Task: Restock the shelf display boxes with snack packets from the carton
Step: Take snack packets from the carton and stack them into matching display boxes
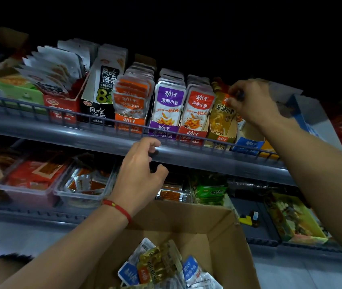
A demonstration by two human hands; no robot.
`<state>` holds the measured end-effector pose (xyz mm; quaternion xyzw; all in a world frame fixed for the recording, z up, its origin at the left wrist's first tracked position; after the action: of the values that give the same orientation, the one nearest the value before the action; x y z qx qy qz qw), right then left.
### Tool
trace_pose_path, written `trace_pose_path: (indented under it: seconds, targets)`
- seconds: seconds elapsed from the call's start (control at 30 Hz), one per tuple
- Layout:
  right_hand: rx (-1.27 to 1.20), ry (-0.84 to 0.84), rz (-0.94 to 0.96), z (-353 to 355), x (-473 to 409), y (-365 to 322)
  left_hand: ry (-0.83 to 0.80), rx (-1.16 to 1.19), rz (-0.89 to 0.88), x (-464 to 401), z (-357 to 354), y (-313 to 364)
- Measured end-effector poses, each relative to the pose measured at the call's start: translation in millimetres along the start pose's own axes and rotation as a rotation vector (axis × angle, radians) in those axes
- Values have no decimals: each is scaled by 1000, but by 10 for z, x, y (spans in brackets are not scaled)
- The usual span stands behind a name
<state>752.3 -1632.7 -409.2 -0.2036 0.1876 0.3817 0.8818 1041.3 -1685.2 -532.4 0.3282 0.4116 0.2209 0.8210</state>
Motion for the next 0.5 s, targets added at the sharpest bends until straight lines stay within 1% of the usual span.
trace_pose_path:
  seconds: [0.23,0.33,0.37,0.43,0.5]
  targets:
    - [8,13,21,-12,28,22,-14,-30,-31,5,-15,-15]
    - [-10,103,66,70,97,68,-42,-42,-61,34,-25,6]
    - [-21,142,88,110,148,83,-68,-50,-75,52,-35,10]
    - [-75,194,141,181,338,104,-179,-71,-59,114,-80,-20]
    - [-199,167,171,224,650,98,-363,-99,0,195,-176,-76]
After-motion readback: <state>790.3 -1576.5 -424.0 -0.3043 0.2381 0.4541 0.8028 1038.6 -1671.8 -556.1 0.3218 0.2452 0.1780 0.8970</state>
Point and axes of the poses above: each hand's wrist, its own x-axis away from the middle knuckle, its own z-axis out of the back of the hand, y = z × x, the point moved 2 cm from there along -x, towards the middle knuckle, and after that the axes turned 14 degrees about -z, right-handed, at the moved point
